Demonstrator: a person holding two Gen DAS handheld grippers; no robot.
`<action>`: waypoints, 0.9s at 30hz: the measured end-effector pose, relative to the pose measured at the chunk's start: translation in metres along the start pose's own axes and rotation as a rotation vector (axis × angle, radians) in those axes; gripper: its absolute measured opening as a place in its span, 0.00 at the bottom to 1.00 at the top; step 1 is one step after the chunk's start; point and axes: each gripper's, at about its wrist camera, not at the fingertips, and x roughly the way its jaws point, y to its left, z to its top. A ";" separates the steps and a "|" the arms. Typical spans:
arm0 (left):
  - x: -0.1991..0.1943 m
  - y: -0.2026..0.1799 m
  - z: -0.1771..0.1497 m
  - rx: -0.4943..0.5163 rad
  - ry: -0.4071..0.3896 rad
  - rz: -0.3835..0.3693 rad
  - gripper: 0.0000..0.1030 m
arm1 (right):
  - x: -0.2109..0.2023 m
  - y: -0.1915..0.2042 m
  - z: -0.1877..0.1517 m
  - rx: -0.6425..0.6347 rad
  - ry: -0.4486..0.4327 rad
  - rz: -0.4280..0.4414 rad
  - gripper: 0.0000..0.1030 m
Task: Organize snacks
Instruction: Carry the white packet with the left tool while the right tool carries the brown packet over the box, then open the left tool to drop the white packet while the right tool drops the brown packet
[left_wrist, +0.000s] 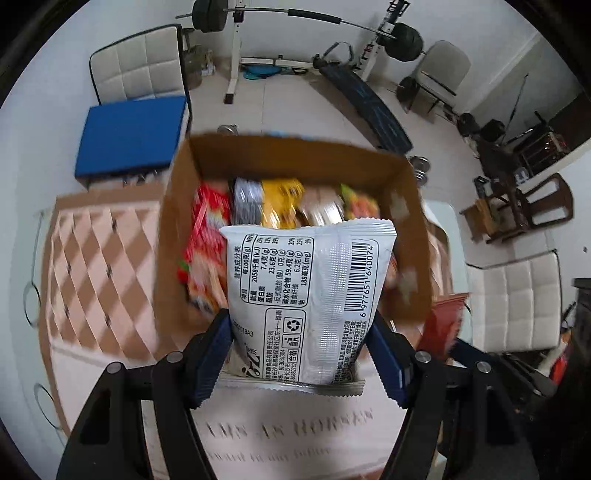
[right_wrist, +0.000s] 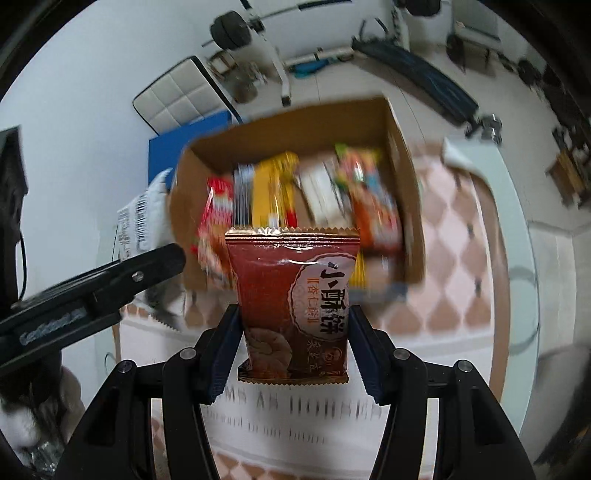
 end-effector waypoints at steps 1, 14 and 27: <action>0.007 0.003 0.016 -0.007 0.012 0.001 0.67 | 0.016 0.006 0.009 -0.003 -0.005 -0.005 0.58; 0.125 0.041 0.122 -0.067 0.265 0.027 0.67 | 0.159 -0.002 0.132 0.017 0.123 -0.047 0.58; 0.163 0.044 0.135 -0.083 0.354 0.062 0.68 | 0.225 -0.009 0.155 -0.011 0.194 -0.064 0.59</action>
